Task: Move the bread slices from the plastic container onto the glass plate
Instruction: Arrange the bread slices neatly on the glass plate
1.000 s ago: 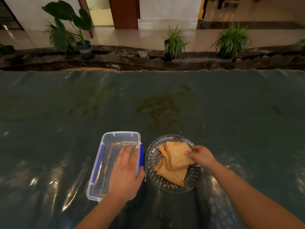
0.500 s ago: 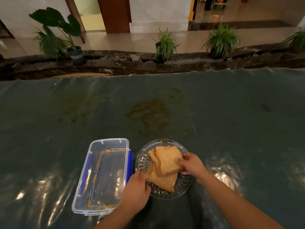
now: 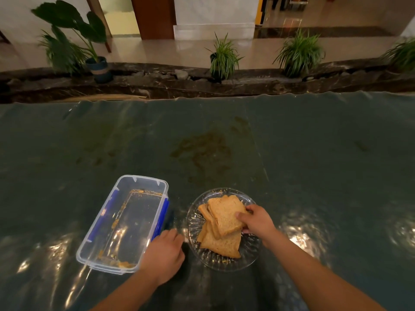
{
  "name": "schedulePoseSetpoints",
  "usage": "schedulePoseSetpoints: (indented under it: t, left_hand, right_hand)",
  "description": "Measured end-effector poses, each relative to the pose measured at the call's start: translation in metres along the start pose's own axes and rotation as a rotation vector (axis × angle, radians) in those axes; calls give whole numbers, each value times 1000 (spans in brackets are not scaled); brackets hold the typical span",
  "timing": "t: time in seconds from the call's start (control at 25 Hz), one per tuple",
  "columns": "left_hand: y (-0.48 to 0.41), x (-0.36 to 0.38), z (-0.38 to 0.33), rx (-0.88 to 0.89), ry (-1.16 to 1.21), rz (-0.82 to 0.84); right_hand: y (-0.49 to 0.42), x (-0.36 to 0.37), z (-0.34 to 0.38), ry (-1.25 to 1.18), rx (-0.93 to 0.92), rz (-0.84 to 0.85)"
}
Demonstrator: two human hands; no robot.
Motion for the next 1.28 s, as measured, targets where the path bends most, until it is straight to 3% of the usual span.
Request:
schedulePoseSetpoints:
  t: [0.16, 0.36, 0.56, 0.72, 1.28]
  left_hand:
    - [-6, 2, -12, -72, 104, 20]
    - [-35, 3, -55, -352, 644, 70]
    - [-51, 10, -68, -598, 908, 230]
    - [-61, 8, -72, -725, 1119, 256]
    - [-83, -1, -73, -792, 1267, 232]
  right_hand:
    - [-1, -2, -2, 22, 6, 3]
    - [-2, -8, -5, 55, 34, 17]
    - [-5, -2, -6, 62, -9, -14]
    - [-16, -2, 10, 184, -85, -30]
    - [-33, -7, 32, 205, -146, -57]
Point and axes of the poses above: each hand's wrist, its own y-axis away from the middle knuckle, its own x-axis out of the palm, z = x × y, the point moved 5 cm from there along -y, towards the middle knuckle, and after that the axes turned 7 degrees about -x, right-handed, at the moved point
